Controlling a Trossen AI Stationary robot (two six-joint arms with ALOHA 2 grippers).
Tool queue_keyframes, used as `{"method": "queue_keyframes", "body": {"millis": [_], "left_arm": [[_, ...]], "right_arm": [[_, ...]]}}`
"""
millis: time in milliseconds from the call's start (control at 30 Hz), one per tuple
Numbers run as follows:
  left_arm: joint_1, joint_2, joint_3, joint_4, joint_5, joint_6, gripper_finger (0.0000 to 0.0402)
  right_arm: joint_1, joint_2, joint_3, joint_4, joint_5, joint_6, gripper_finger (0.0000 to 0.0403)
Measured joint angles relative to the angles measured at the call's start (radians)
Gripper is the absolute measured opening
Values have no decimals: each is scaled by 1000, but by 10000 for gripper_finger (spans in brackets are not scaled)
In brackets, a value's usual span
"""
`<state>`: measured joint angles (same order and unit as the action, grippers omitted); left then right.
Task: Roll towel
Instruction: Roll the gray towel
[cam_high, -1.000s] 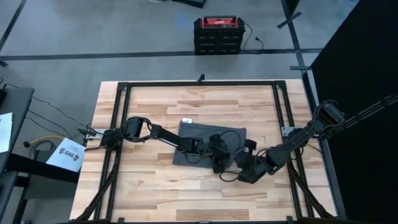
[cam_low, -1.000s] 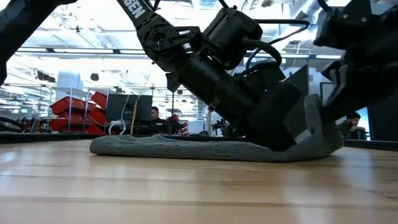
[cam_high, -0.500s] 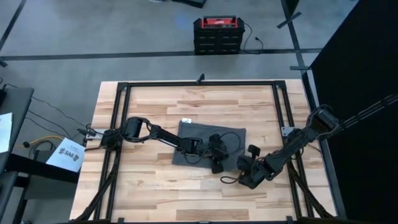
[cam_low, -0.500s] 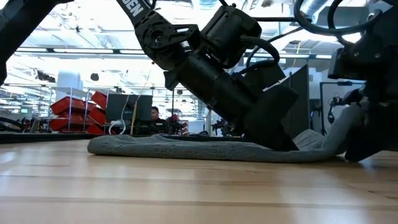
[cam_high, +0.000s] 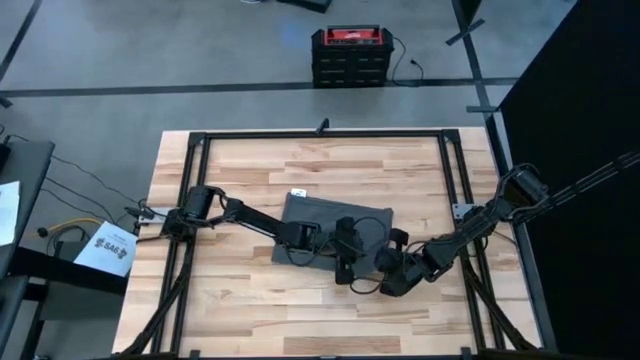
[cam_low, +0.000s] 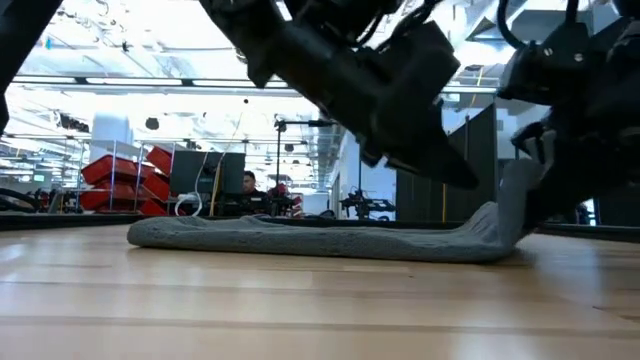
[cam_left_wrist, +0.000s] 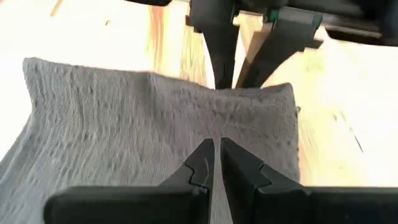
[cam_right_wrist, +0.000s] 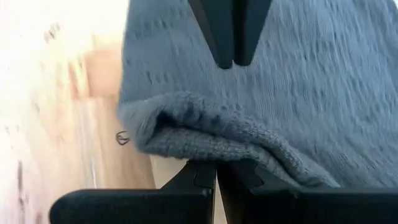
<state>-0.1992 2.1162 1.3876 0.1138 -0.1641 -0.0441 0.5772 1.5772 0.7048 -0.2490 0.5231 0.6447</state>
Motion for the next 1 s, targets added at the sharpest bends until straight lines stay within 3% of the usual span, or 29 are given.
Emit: {"method": "queue_keyframes", "body": {"millis": [333,733,1000], "left_arm": [[-138,-70,1,-103,-283,31,15],[-152,-71,3,-171,-294,-99,15],[-147,-69,-41,-177,-312,-155,15]], "right_arm": [[-70,0,0,179,-68,-174,0],[-148,3,-5,241,-135,-266,0],[-170,147,24,317,-184,-326,0]]}}
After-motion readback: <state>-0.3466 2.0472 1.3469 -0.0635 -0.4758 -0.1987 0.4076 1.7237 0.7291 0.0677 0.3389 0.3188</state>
